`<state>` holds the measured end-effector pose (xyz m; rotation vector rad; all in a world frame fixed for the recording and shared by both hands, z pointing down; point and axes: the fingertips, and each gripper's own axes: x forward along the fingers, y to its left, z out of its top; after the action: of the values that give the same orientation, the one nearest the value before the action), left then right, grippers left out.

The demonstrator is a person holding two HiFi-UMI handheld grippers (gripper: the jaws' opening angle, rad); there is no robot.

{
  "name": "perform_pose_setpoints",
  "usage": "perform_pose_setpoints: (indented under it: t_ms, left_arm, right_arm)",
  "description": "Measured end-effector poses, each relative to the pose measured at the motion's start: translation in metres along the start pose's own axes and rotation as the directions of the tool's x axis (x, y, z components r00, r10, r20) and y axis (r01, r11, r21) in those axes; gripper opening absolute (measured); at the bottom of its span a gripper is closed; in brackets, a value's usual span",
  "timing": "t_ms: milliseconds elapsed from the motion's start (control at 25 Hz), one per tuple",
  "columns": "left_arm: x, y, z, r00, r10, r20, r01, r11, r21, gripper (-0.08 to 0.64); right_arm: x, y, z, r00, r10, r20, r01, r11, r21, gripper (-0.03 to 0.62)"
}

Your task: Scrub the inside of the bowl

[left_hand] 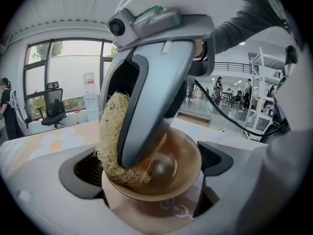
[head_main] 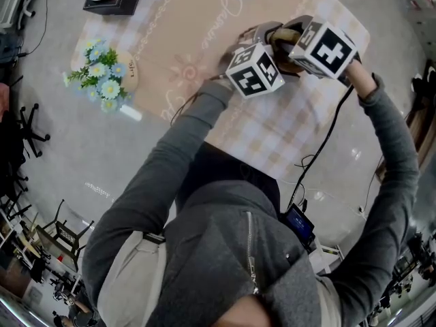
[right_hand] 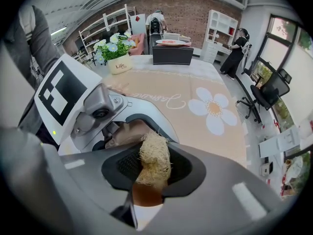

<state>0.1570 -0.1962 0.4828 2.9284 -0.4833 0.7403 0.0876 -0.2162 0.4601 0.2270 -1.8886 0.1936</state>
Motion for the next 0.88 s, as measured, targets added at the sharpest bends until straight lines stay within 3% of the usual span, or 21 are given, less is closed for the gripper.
perform_pose_setpoints:
  t_ms: [880]
  left_arm:
    - [0.0, -0.001, 0.0, 1.0, -0.005, -0.001, 0.005, 1.0, -0.003, 0.581]
  right_arm:
    - [-0.006, -0.014, -0.011, 0.998, -0.064, 0.025, 0.063, 0.997, 0.046, 0.107]
